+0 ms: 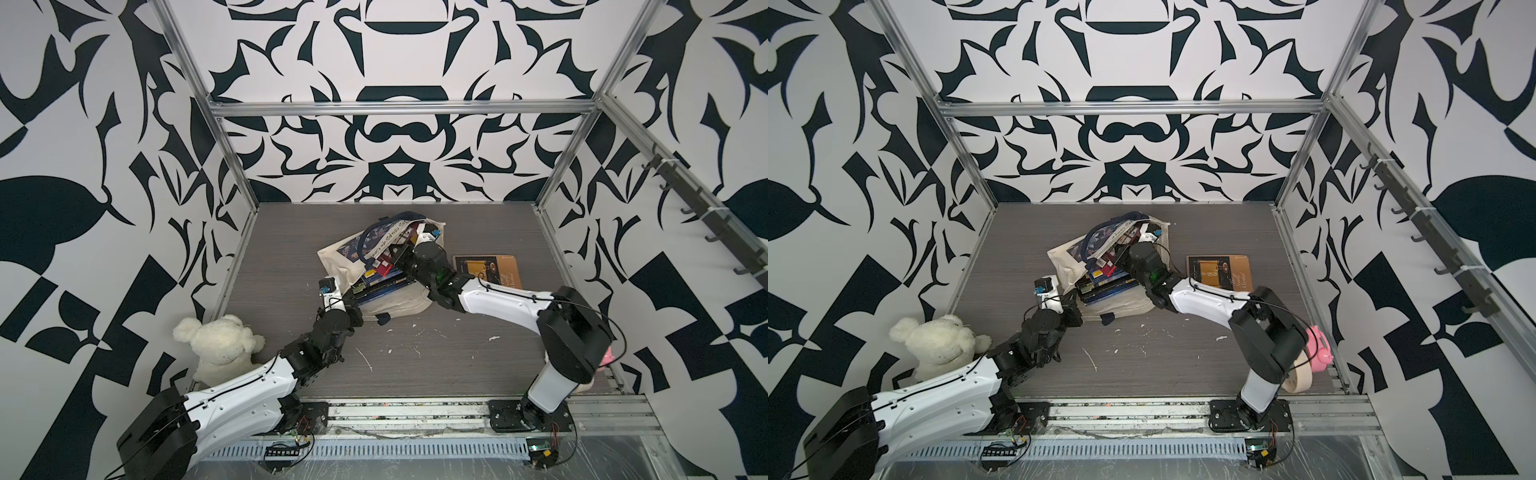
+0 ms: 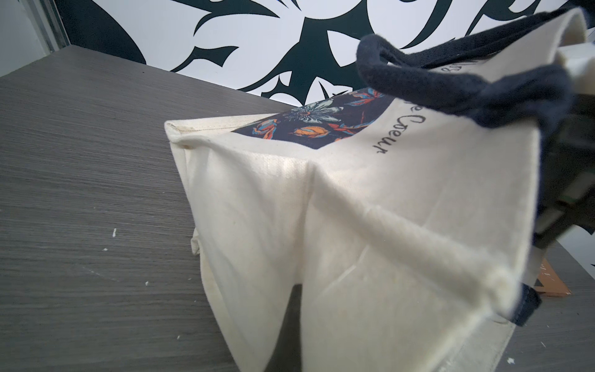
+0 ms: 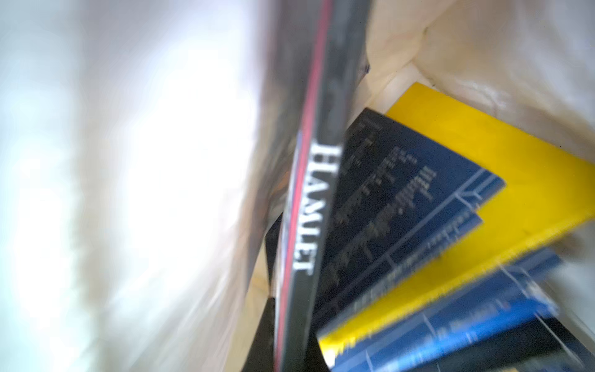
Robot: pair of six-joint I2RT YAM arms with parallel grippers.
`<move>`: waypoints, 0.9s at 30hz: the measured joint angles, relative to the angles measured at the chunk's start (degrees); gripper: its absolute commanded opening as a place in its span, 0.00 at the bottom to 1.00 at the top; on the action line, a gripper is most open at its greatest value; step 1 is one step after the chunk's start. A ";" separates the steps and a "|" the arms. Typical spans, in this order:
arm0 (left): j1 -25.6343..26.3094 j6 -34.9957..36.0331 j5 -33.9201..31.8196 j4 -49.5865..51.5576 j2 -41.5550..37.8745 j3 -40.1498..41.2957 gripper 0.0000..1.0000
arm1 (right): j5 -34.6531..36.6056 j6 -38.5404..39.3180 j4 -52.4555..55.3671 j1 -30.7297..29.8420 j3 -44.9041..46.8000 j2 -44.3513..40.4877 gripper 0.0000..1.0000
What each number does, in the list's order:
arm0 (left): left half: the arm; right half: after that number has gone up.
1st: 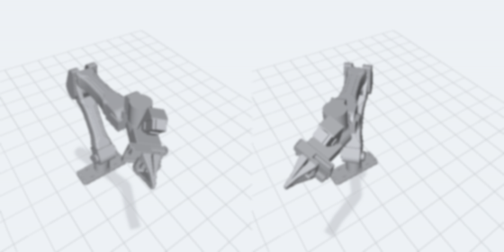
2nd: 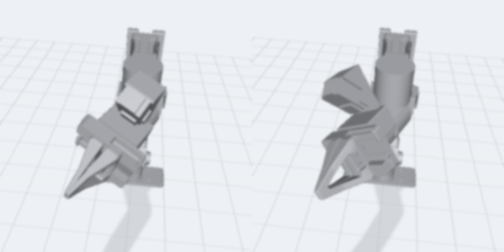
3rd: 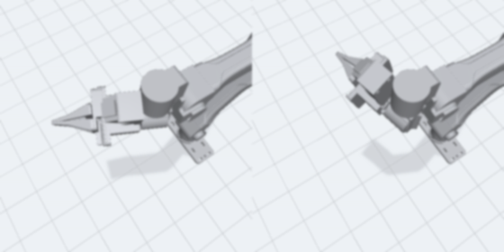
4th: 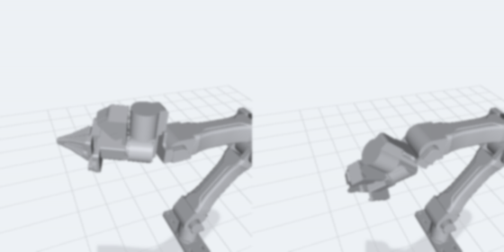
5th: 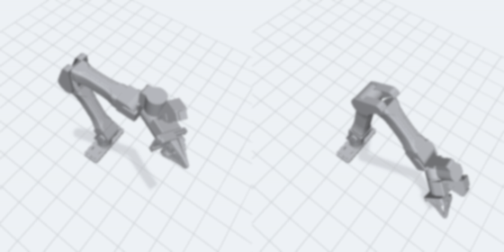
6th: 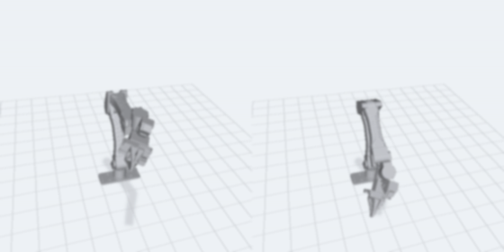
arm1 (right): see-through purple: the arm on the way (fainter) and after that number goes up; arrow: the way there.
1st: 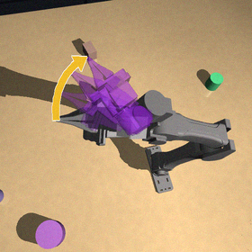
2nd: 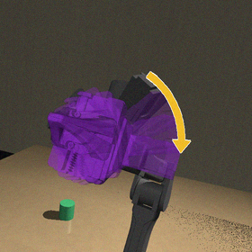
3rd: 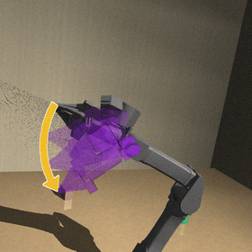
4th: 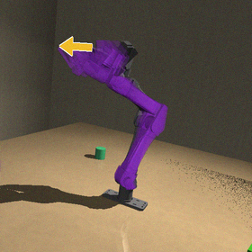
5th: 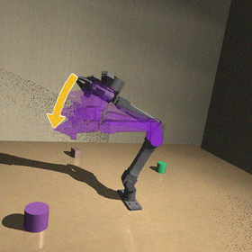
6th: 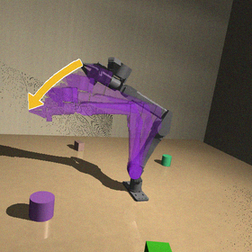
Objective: Take out the books from the canvas bag
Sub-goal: Pick up the book from the canvas bag.
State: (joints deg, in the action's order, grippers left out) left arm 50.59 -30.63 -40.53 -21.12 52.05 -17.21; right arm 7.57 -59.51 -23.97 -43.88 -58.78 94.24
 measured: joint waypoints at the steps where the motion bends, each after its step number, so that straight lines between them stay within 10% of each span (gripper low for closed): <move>1: 0.00 0.00 -0.09 0.02 -0.02 0.00 0.00 | -0.76 0.87 0.61 -0.09 0.98 -1.64 0.00; 17: 0.00 -0.42 -0.57 0.52 -0.50 0.00 0.00 | -7.67 17.53 13.68 -0.15 14.10 -32.06 0.00; 27: 0.00 -0.11 -0.57 0.46 -2.03 1.46 0.00 | 0.17 21.49 16.74 -0.15 18.69 -47.54 0.00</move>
State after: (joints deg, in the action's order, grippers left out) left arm 50.59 -30.74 -41.10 -20.67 50.02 -15.75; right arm 7.75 -38.02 -7.22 -44.03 -40.10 46.70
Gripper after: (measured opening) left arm 0.052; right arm 0.098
